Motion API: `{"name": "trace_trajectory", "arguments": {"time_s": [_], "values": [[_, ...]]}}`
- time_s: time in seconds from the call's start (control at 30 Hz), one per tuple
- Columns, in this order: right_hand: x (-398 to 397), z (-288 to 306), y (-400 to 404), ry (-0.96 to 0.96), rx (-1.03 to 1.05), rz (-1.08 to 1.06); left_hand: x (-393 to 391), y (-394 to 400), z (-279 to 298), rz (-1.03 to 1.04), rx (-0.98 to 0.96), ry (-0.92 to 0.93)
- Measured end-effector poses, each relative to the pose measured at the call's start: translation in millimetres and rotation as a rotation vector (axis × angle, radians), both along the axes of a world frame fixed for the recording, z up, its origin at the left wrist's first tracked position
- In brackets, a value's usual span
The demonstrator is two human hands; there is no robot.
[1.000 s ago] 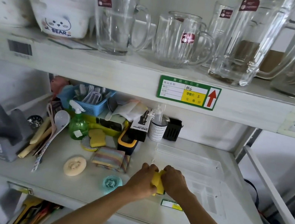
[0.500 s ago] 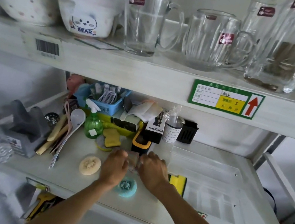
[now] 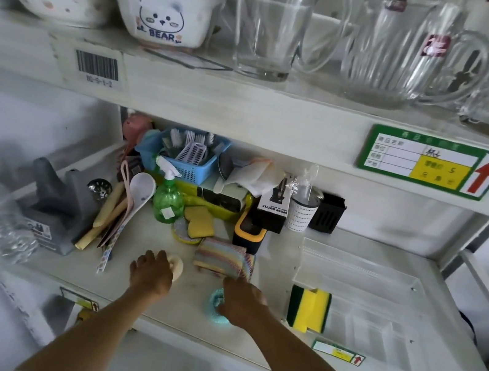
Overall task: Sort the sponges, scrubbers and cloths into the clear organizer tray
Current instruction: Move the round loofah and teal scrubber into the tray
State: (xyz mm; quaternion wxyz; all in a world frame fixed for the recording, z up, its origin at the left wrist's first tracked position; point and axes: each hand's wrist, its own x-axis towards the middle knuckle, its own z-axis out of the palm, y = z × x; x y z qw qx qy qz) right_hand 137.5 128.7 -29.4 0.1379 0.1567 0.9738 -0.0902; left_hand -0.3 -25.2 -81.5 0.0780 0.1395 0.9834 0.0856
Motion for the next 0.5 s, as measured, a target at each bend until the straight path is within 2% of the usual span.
{"name": "trace_trajectory", "arguments": {"time_s": [0.3, 0.5], "values": [[-3.2, 0.8, 3.3, 0.133, -0.087, -0.026, 6.0, 7.3, 22.5, -0.049, 0.158, 0.076], [6.6, 31.8, 20.6, 0.454, -0.162, -0.073, 31.4, 38.2, 55.5, -0.139, 0.556, 0.333]]}}
